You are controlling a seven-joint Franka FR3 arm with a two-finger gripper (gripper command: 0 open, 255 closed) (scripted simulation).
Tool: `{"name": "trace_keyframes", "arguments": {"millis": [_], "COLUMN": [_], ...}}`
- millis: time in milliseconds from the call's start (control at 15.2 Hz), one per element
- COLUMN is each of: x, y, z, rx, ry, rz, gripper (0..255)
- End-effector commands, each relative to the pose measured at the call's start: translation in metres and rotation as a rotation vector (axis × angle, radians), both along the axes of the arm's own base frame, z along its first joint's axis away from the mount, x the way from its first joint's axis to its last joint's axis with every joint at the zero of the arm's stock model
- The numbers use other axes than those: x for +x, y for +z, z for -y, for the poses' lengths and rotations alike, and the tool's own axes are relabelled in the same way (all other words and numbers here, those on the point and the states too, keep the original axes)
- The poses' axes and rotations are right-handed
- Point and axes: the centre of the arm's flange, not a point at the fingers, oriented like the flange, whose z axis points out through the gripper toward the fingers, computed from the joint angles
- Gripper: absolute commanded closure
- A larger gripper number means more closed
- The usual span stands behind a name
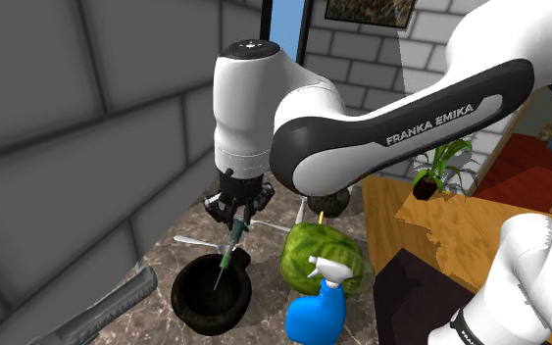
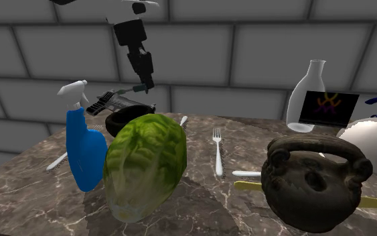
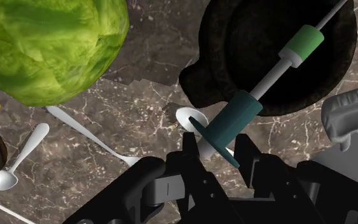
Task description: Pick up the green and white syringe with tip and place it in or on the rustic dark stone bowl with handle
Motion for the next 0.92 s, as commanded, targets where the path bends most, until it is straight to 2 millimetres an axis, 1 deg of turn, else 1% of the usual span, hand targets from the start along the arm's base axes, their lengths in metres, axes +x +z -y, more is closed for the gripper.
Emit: {"name": "trace_keyframes", "arguments": {"millis": [0, 858], "x": [-0.016, -0.016], "y": [0.000, -0.068], "z": [-0.017, -0.017], "rx": [0.000, 0.000], "ry": [-0.001, -0.001], "rz": [0.000, 0.000], "gripper": [255, 255]}}
